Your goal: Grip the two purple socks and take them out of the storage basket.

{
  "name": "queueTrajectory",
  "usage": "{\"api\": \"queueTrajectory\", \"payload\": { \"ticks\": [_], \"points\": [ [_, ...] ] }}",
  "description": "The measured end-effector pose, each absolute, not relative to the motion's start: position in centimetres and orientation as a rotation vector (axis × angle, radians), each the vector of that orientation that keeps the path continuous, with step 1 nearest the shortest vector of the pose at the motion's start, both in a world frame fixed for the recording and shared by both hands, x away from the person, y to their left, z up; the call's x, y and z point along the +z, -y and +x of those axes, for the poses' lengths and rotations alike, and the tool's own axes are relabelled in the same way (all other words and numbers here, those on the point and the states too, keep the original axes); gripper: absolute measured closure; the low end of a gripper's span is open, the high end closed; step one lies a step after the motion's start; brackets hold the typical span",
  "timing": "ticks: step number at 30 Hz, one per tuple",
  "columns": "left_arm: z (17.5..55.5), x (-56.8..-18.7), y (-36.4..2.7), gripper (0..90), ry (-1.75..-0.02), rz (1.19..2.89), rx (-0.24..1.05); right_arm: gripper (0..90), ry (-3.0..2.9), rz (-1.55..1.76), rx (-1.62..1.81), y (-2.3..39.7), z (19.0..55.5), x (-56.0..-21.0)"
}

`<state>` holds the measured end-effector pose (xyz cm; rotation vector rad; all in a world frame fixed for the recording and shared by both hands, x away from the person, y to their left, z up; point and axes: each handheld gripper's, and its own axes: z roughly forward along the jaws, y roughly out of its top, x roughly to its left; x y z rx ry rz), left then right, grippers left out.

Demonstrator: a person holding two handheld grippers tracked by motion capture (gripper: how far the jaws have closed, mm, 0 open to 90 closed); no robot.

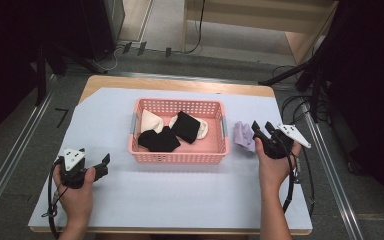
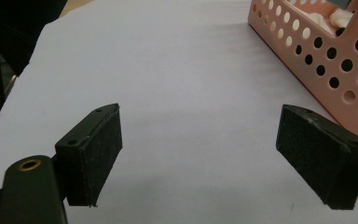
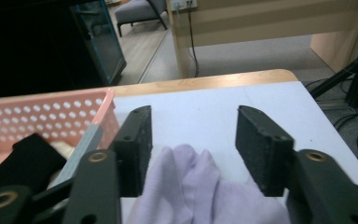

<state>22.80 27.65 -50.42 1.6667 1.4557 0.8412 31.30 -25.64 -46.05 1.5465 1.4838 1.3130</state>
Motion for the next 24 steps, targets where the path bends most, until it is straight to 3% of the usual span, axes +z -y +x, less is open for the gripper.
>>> {"api": "queueTrajectory", "payload": {
  "ticks": [10, 18, 24],
  "points": [
    [22.8, -50.4, -27.7, 15.4, -1.461, 1.655, 0.836, 27.2, -1.565, 1.451, 1.29, 28.1, 27.6, -47.2],
    [22.8, -50.5, -27.7, 15.4, -1.455, 1.65, 0.843, 18.7, -1.614, 1.47, 1.339, 29.9, 24.7, -49.5],
    [22.8, -50.4, -28.0, 15.4, -1.465, 1.636, 0.815, 18.4, -1.633, 1.502, 1.323, 31.7, 22.7, -51.2]
  ]
}}
